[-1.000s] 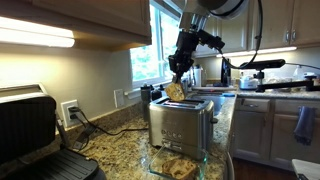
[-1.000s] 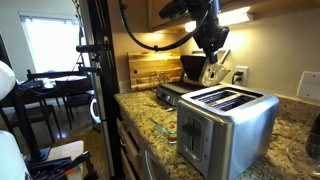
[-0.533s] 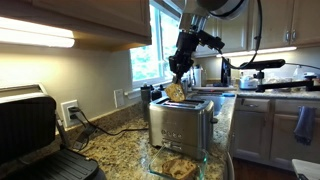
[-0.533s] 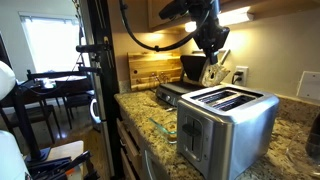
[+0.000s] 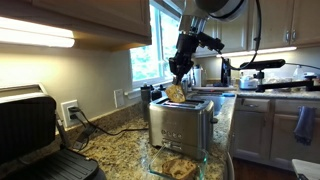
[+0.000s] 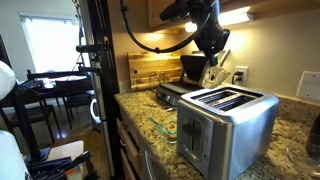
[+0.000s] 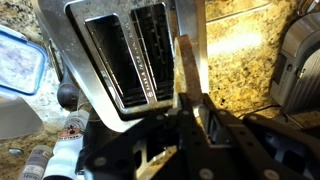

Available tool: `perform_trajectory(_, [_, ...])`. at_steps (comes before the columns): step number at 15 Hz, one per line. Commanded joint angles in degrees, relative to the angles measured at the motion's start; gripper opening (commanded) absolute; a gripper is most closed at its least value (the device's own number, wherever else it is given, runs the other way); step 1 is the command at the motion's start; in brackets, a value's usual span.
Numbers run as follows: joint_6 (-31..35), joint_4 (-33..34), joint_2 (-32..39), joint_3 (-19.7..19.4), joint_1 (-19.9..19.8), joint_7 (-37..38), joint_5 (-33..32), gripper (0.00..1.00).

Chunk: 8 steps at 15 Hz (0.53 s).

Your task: Put the slice of bread in the toaster then push down the lever

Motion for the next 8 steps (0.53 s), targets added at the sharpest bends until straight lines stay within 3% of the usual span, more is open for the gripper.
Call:
perform_trajectory(1, [0.28, -0.55, -0.55, -0.21, -0.4, 0.54, -0.76, 0.05])
perform_trajectory(8, [-0.05, -0.86, -1.02, -0.48, -0.48, 0.61, -0.59, 0.05])
